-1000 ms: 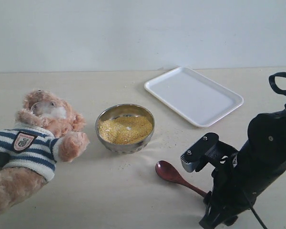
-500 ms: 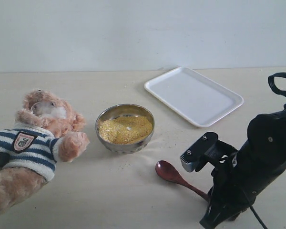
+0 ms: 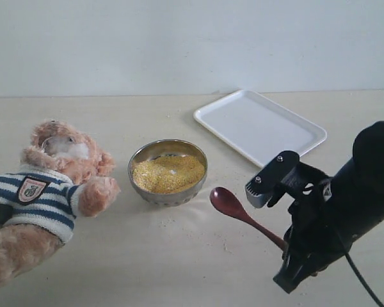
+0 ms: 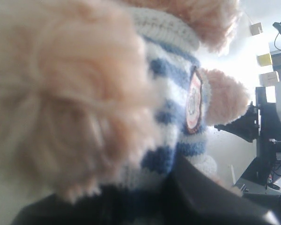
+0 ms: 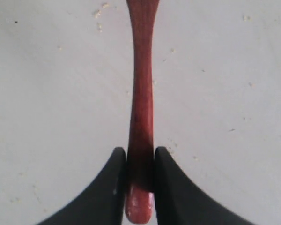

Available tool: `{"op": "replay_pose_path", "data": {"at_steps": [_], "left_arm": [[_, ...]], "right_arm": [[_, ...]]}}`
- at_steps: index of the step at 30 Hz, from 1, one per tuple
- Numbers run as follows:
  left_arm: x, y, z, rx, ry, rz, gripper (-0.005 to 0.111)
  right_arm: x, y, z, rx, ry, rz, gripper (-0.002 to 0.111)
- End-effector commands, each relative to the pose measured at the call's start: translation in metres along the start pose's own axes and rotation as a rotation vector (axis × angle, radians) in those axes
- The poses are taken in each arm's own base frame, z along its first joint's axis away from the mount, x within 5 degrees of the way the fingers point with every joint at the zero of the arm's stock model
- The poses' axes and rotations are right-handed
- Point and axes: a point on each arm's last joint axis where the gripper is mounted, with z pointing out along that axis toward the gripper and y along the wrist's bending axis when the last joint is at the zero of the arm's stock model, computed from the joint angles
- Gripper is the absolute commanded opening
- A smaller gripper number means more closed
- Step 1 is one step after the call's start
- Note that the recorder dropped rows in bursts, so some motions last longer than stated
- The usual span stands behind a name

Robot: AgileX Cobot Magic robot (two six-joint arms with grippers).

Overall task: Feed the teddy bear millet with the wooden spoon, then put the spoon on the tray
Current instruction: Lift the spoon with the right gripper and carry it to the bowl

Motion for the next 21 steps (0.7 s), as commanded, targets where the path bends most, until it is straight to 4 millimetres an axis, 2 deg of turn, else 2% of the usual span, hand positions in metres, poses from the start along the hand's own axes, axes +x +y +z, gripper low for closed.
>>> {"op": "replay_pose_path", "data": {"at_steps": [1, 5, 9, 13, 17, 21], "left_arm": [[0.000, -0.003, -0.001, 0.023, -0.010, 0.006, 0.007], [0.000, -0.003, -0.001, 0.023, -0.010, 0.006, 0.007], [0.000, -0.003, -0.001, 0.023, -0.010, 0.006, 0.007], [0.000, -0.003, -0.001, 0.023, -0.010, 0.006, 0.007], [0.000, -0.003, -0.001, 0.023, -0.010, 0.006, 0.007], [0.000, -0.003, -0.001, 0.023, -0.010, 0.006, 0.007]], "right_arm": [[-0.011, -0.004, -0.031, 0.030, 0.027, -0.077, 0.011], [-0.029, -0.011, -0.059, 0.061, 0.076, -0.110, 0.011], [-0.053, -0.016, -0.088, 0.123, 0.054, -0.148, 0.011], [-0.073, -0.007, -0.110, 0.265, 0.080, -0.285, 0.011], [-0.090, 0.004, -0.109, 0.461, 0.212, -0.394, 0.011], [-0.111, 0.017, -0.087, 0.534, 0.273, -0.500, 0.011]]}}
